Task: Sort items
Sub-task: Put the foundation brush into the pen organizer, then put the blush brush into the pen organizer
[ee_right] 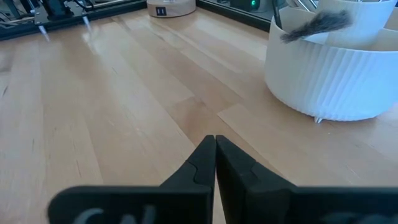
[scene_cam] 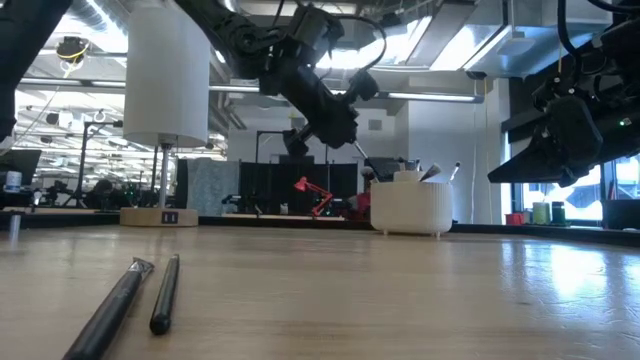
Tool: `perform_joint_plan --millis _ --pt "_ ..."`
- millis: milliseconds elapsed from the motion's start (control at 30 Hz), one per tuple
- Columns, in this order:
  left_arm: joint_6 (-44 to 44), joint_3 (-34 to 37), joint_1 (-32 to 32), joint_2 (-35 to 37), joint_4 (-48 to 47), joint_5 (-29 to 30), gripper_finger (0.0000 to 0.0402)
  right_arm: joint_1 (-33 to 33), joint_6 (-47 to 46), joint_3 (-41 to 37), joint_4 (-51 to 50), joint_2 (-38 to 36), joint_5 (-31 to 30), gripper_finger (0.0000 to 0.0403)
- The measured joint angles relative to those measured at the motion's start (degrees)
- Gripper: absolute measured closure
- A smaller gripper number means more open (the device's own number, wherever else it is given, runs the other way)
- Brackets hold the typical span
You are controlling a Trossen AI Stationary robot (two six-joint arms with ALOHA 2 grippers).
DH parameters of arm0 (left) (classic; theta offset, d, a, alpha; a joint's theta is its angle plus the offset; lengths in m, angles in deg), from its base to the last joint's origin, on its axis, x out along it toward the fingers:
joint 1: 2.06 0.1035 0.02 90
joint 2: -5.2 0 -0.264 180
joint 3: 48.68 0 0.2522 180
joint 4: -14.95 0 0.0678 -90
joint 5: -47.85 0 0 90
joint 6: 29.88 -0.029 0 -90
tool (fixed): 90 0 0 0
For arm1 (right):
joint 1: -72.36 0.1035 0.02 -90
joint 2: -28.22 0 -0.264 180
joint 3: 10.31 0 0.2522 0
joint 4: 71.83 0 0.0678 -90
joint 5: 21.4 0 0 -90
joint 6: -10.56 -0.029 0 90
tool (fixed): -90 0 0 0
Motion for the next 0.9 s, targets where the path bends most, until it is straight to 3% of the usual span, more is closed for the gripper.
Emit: perform_joint_plan --millis 233,367,533,733,833,900 --pt "3.7 0.0 -0.2 -0.3 2.4 0.2 0.0312 0.0 0.0 0.0 -0.1 0.0 0.0 0.0389" --pt "10.1 0.0 -1.7 0.2 7.7 1.5 0.0285 0.0 0.0 0.0 -0.2 0.0 0.0 0.0389" --pt "22.4 0.0 -5.3 2.2 5.0 3.9 0.0273 0.0 -0.2 0.0 -0.7 0.0 0.0 0.0389" --pt "45.5 0.0 -11.4 5.3 -14.1 9.1 0.0284 0.0 0.0 0.0 -1.0 0.0 0.0 0.0389" --pt "62.1 0.0 -14.4 7.4 -30.2 1.4 0.0292 0.0 0.1 0.0 -1.0 0.0 0.0 0.0389" --pt "73.4 0.0 -16.1 9.0 -40.2 -9.7 0.0298 0.0 0.1 0.0 -1.0 0.0 0.0 0.0389"
